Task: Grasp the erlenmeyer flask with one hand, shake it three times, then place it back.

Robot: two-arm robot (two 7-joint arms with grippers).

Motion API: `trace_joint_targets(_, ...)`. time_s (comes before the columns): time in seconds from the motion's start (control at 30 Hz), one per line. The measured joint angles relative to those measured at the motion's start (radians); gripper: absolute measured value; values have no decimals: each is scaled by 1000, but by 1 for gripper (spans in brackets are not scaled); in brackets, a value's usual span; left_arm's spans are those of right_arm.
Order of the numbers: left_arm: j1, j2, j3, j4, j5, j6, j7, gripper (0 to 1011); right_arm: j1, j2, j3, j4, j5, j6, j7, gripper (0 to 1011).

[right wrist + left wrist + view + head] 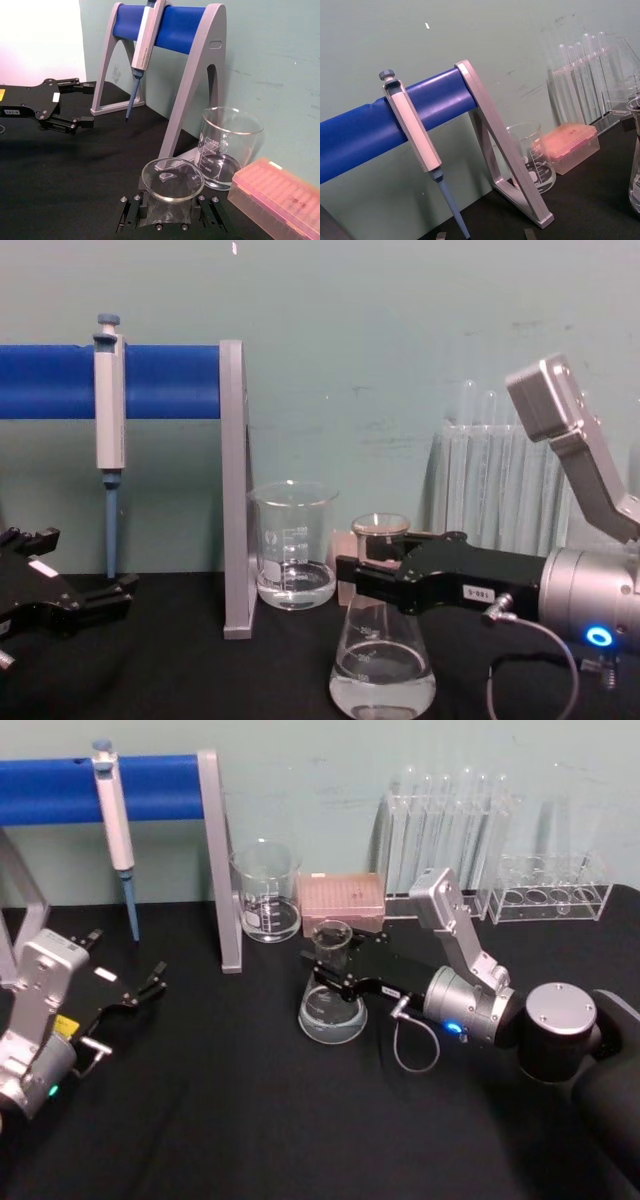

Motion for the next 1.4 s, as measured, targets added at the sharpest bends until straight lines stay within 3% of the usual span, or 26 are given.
trace_joint_targets(0.7,0,0,0,0,0,0,0,1001,-3,0,3,1,-13,-3,-13,470)
trace_joint_targets(1.1,0,0,0,0,0,0,0,1001,-3,-1,3,1,-13,-1,-11,867)
trace_joint_targets(1.17,0,0,0,0,0,0,0,1001,-3,-1,3,1,-13,-1,-11,885)
trace_joint_targets(1.2,0,0,0,0,0,0,0,1001,-3,-1,3,1,-12,-1,-10,979)
trace_joint_targets(1.4,0,0,0,0,0,0,0,1001,-3,-1,3,0,-12,-1,-10,1000)
